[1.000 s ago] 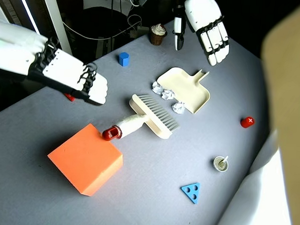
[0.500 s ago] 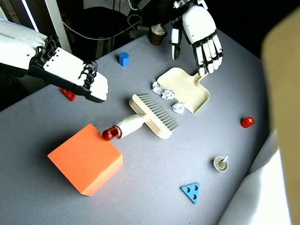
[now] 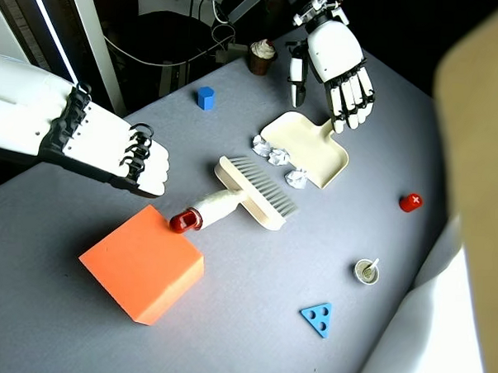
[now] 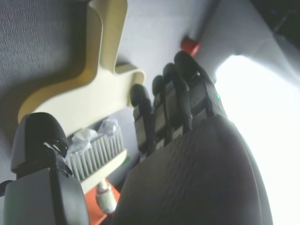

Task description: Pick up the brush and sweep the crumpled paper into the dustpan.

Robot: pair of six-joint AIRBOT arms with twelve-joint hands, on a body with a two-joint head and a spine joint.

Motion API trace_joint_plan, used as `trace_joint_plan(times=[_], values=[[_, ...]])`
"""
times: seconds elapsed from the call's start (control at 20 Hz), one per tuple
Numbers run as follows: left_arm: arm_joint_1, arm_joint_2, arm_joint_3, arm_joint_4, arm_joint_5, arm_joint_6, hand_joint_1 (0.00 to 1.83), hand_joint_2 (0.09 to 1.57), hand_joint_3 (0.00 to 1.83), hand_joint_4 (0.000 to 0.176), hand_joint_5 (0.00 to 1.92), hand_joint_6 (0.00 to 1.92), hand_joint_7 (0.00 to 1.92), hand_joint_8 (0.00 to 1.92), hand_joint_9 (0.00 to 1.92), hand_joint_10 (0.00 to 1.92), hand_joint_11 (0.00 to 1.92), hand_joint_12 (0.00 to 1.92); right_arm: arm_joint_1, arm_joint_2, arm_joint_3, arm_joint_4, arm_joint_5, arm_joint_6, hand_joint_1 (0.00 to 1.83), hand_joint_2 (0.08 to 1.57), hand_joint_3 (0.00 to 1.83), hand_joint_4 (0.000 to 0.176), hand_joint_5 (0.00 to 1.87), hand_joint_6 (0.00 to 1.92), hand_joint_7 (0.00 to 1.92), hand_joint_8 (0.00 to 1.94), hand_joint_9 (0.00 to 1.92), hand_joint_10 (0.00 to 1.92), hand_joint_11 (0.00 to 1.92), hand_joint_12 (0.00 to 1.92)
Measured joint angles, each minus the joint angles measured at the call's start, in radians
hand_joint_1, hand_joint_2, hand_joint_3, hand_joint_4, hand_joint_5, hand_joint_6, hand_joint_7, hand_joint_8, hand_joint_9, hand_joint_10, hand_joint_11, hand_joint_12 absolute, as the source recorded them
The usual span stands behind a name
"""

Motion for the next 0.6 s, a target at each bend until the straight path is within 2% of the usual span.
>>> trace_joint_plan(times=[0.05,0.15,0.25,0.3,0.35,0.4,0.5,0.55,0.6], values=[[0.000,0.000,0.007,0.000,0.010,0.000,0.85,0.99,0.00,0.021,0.43,0.00,0.27,0.01,0.24,0.01,0.00,0.73,-0.002,0.000,-0.005,-0.002,0.001,-0.021,0.00,1.05,0.00,0.000,0.19,0.01,0.20,0.01,0.18,0.01,0.18,0.01],[0.006,-0.001,0.022,0.011,0.017,-0.015,0.85,0.99,0.00,0.016,0.43,0.00,0.26,0.00,0.23,0.00,0.00,0.72,-0.004,0.000,-0.012,-0.012,-0.002,-0.031,0.00,1.05,0.00,0.000,0.18,0.00,0.19,0.00,0.17,0.00,0.18,0.01],[0.013,-0.013,0.046,0.048,0.018,-0.052,0.87,1.00,0.00,0.018,0.45,0.01,0.26,0.00,0.23,0.00,0.00,0.71,-0.004,0.000,-0.002,-0.040,0.004,0.020,0.00,1.05,0.00,0.000,0.18,0.00,0.18,0.00,0.17,0.00,0.17,0.00],[0.014,-0.013,0.048,0.054,0.021,-0.062,0.89,1.01,0.00,0.008,0.47,0.01,0.26,0.00,0.23,0.00,0.00,0.71,0.000,0.000,0.016,-0.160,0.005,0.173,0.02,1.05,0.00,0.000,0.18,0.00,0.19,0.01,0.18,0.00,0.17,0.00],[0.015,-0.013,0.048,0.061,0.021,-0.063,0.90,1.00,0.00,0.010,0.50,0.01,0.27,0.00,0.24,0.00,0.00,0.73,0.000,0.000,0.031,-0.263,0.005,0.336,0.04,1.05,0.00,0.000,0.19,0.01,0.20,0.01,0.19,0.01,0.18,0.01],[0.018,-0.016,0.053,0.067,0.022,-0.064,0.89,0.99,0.00,0.022,0.52,0.01,0.28,0.00,0.25,0.00,0.00,0.75,0.002,0.000,0.045,-0.381,0.009,0.501,0.05,1.05,0.00,0.000,0.20,0.01,0.21,0.01,0.20,0.01,0.20,0.01],[0.021,-0.023,0.065,0.063,0.022,-0.070,0.89,1.00,0.00,0.024,0.54,0.01,0.29,0.00,0.24,0.00,0.00,0.74,0.015,0.000,0.074,-0.605,0.033,0.776,0.09,1.05,0.00,0.000,0.20,0.00,0.21,0.00,0.20,0.00,0.18,0.01],[0.021,-0.025,0.068,0.063,0.022,-0.070,0.88,1.01,0.00,0.024,0.53,0.00,0.28,0.00,0.24,0.00,0.00,0.72,0.018,0.000,0.087,-0.653,0.043,0.858,0.02,1.06,0.01,0.000,0.17,0.00,0.18,0.00,0.18,0.00,0.17,0.00],[0.022,-0.025,0.071,0.063,0.024,-0.071,0.88,1.01,0.00,0.021,0.54,0.01,0.28,0.00,0.24,0.00,0.00,0.72,0.019,0.000,0.094,-0.726,0.045,0.953,0.04,1.07,0.00,0.000,0.17,0.01,0.19,0.00,0.18,0.00,0.17,0.00]])
